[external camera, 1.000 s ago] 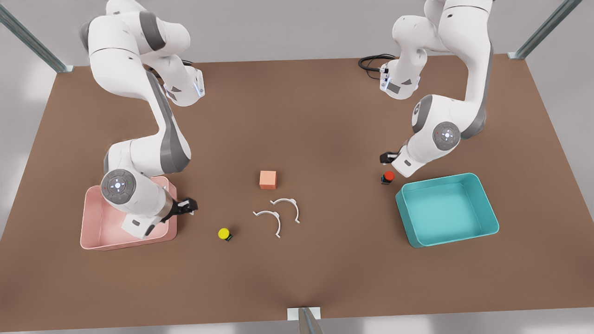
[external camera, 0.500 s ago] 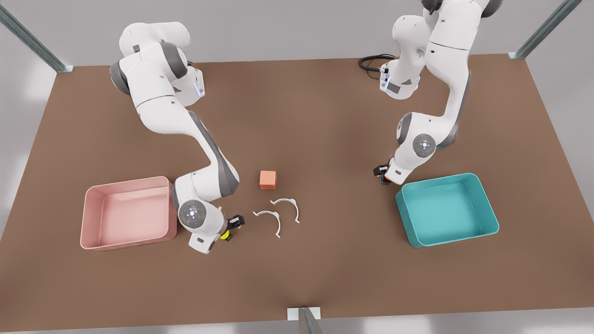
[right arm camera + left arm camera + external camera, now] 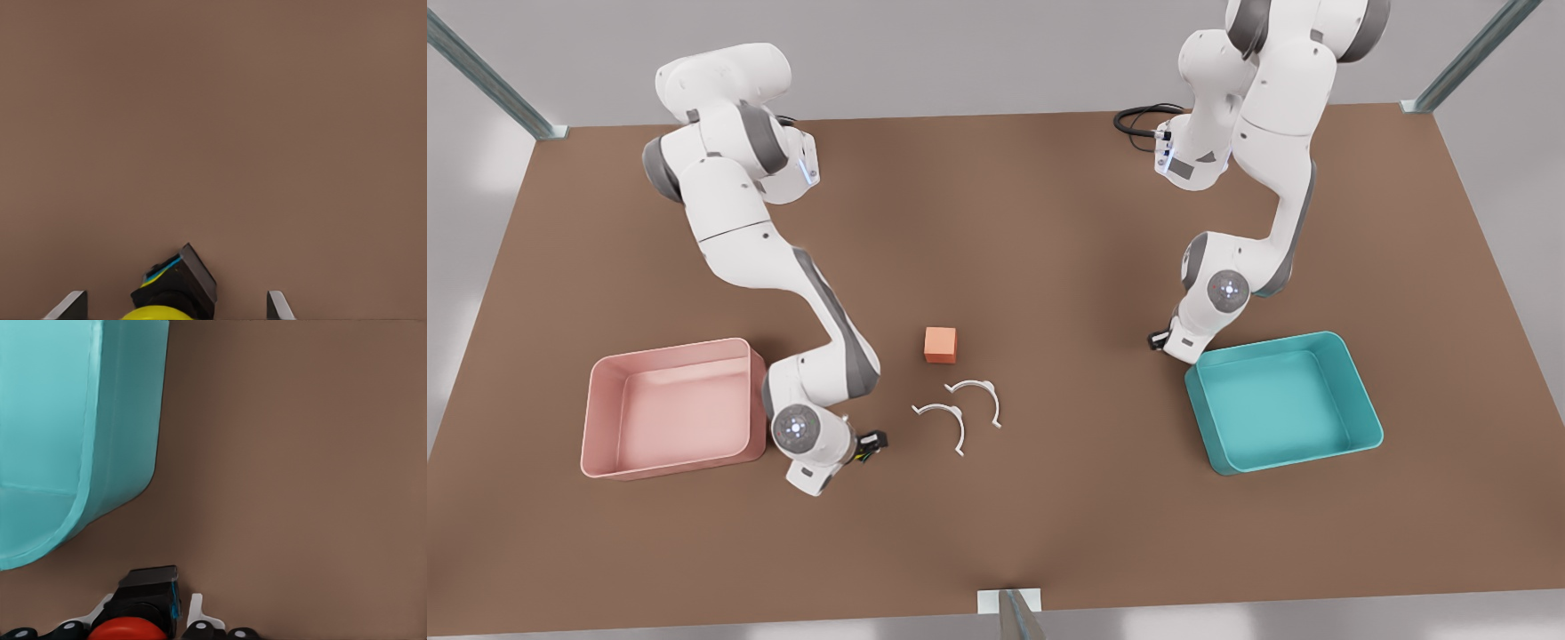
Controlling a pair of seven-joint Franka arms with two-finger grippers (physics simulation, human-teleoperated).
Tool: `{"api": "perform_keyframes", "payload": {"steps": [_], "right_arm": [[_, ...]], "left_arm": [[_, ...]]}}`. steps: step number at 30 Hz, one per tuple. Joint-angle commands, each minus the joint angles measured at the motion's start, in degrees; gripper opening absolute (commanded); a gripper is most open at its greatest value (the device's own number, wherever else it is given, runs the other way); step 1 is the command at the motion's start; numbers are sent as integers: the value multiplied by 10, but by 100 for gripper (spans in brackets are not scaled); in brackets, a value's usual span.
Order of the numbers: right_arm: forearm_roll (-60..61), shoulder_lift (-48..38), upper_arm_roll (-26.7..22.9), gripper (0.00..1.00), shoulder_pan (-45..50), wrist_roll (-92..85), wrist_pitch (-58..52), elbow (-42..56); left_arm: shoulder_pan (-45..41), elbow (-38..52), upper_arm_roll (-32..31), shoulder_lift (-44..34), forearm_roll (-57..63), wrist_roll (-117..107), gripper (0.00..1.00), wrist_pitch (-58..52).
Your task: Place the red button in the blue storage box with the left arm, and place the yellow button in the pink storage box with the right arm
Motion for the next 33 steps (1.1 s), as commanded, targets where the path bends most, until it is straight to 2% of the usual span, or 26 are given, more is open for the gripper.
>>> {"api": "perform_keyframes", "payload": {"steps": [1,3,6,13,17,20,21,24,25,26,29,30,31,33], "right_arm": [[0,9,0,100,0,3,35,0],[0,19,0,100,0,3,50,1],[0,20,0,78,0,3,50,1],[0,17,0,51,0,3,47,2],[0,17,1,46,1,3,46,2],[0,6,1,46,3,3,42,4],[0,-8,1,46,5,4,18,4],[1,-78,6,47,-25,-29,-54,-8],[2,-107,27,47,-58,-43,-64,-26],[2,-139,42,47,-89,-56,-63,-61],[0,-243,42,47,-133,-79,-58,-184],[0,-262,42,47,-145,-88,-57,-214],[0,-276,42,47,-165,-112,-58,-231],[0,-302,42,47,-197,-154,-58,-270]], "left_arm": [[0,-1,0,-2,1,-34,58,13],[0,-1,0,-2,1,-34,57,13],[-1,-1,0,-16,1,-34,57,3],[-3,4,-1,-158,7,-33,54,-195],[77,47,1,-189,22,86,54,-293],[147,72,1,-179,23,204,54,-299],[160,78,1,-175,23,222,51,-299],[190,115,1,-141,23,265,51,-299],[196,133,2,-127,25,282,51,-299],[205,161,1,-107,36,287,51,-299],[202,243,1,-21,43,302,51,-298],[203,262,1,-1,43,304,53,-297],[204,274,1,22,43,306,100,-284],[204,277,1,36,38,299,100,-281]]}}
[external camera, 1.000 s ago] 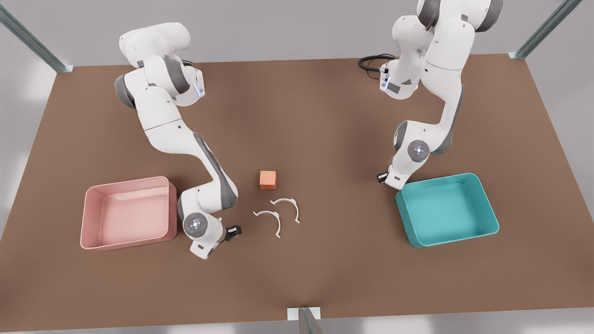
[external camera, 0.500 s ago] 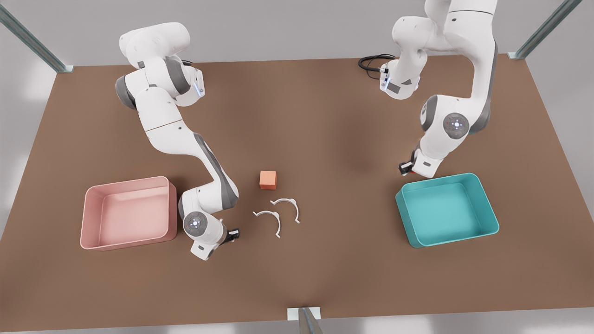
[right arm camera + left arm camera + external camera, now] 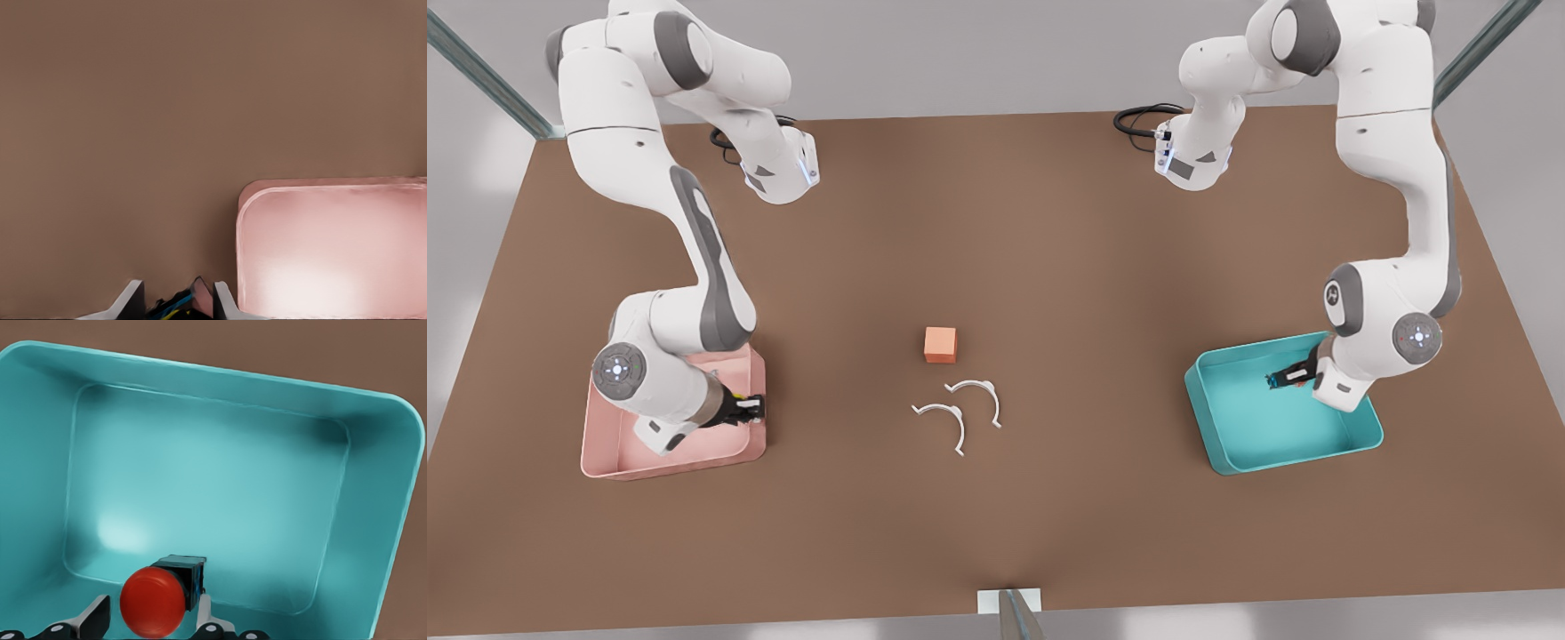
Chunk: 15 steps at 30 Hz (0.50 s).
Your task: Place the red button in the blue storage box with the left arm, and place the yellow button in the pink storage box with the right arm
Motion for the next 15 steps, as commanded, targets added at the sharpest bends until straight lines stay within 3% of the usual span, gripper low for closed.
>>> {"api": "perform_keyframes", "payload": {"steps": [1,4,7,10,12,13,14,15], "right_arm": [[-3,-21,0,47,-32,-141,-18,-26],[-3,-24,-1,47,-85,-208,-15,-45],[-9,7,-1,48,-119,-245,-5,-44],[-31,66,-4,52,-130,-246,60,-41],[-40,73,-4,64,-128,-244,63,-36],[-40,75,-4,87,-127,-238,62,-32],[-40,75,-3,100,-124,-237,60,-27],[-41,73,-1,100,-120,-223,57,-21]], "left_arm": [[-2,4,0,8,0,139,100,1],[-15,20,-6,-51,3,110,100,-60],[-39,208,-17,-98,0,110,100,-286],[-37,236,-56,-142,5,116,100,-295],[-39,251,-57,-135,4,115,100,-295],[-39,251,-57,-133,5,115,100,-295],[-39,254,-57,-128,6,115,100,-292],[-39,274,-57,-112,7,115,100,-299]]}}
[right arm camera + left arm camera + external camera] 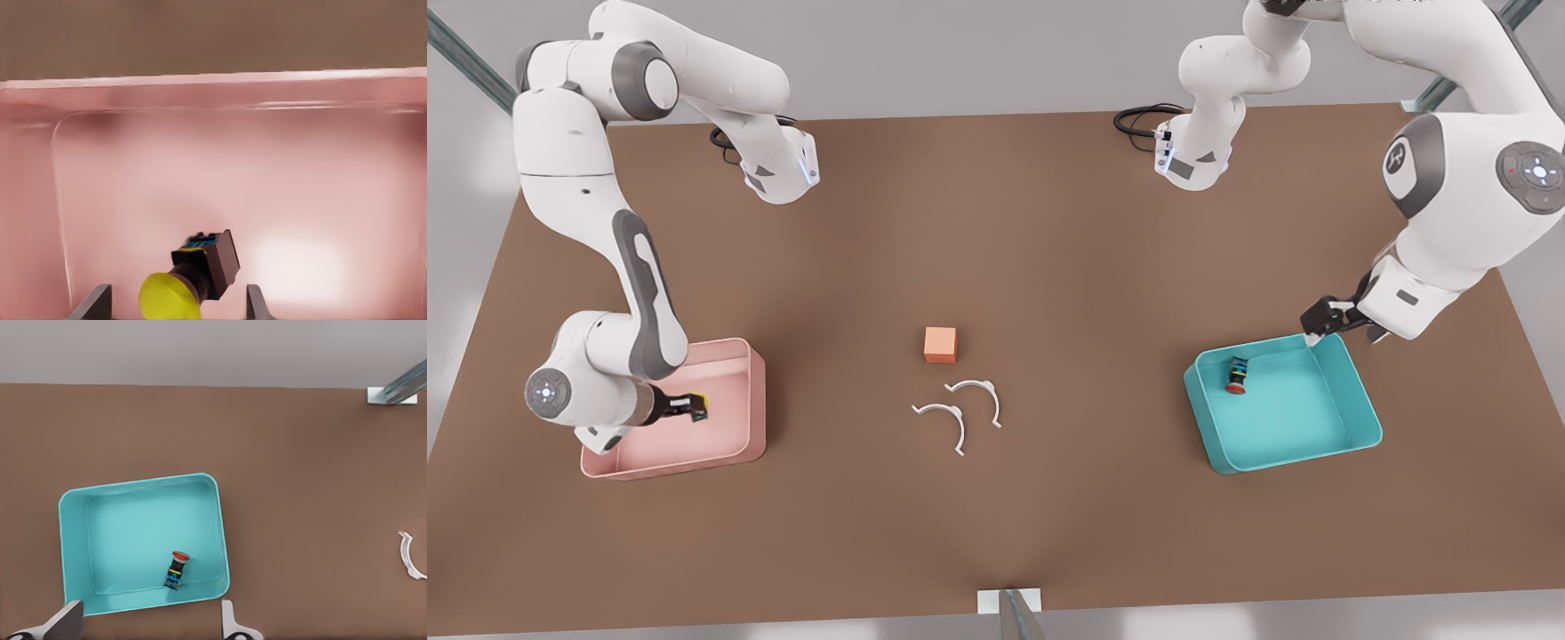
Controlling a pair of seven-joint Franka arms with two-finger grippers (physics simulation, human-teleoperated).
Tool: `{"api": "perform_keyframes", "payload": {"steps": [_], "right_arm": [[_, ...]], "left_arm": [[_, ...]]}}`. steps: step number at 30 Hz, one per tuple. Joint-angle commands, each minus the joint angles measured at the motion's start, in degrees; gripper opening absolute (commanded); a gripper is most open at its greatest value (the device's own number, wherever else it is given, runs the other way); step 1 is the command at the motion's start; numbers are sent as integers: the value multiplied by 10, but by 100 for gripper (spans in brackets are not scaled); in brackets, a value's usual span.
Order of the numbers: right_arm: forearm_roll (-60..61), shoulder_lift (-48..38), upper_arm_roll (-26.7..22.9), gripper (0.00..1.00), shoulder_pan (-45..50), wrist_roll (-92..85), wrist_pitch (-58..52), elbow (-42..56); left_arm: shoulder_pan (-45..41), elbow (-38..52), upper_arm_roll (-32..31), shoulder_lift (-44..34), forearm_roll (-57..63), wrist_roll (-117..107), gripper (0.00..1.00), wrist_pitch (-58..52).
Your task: Place the red button in the blue storage box with the left arm, and place the yellow button in the pink storage box with the right arm
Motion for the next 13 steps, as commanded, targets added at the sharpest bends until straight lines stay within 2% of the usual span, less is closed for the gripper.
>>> {"api": "perform_keyframes", "payload": {"steps": [1,3,5,6,8,13], "right_arm": [[-12,-7,2,100,11,-76,-6,21],[-14,-16,26,100,32,-19,-99,131],[-58,-44,29,100,116,90,-274,286],[-51,-99,45,100,111,155,-300,283],[-26,-145,48,100,101,174,-316,259],[-24,-151,48,100,101,214,-328,242]], "left_arm": [[0,27,0,22,2,50,100,-64],[-10,32,1,28,3,50,100,-70],[-10,32,1,28,2,50,100,-70],[-10,32,1,28,2,51,100,-70],[-10,32,1,32,1,51,100,-70],[-10,33,1,34,1,51,100,-70]]}}
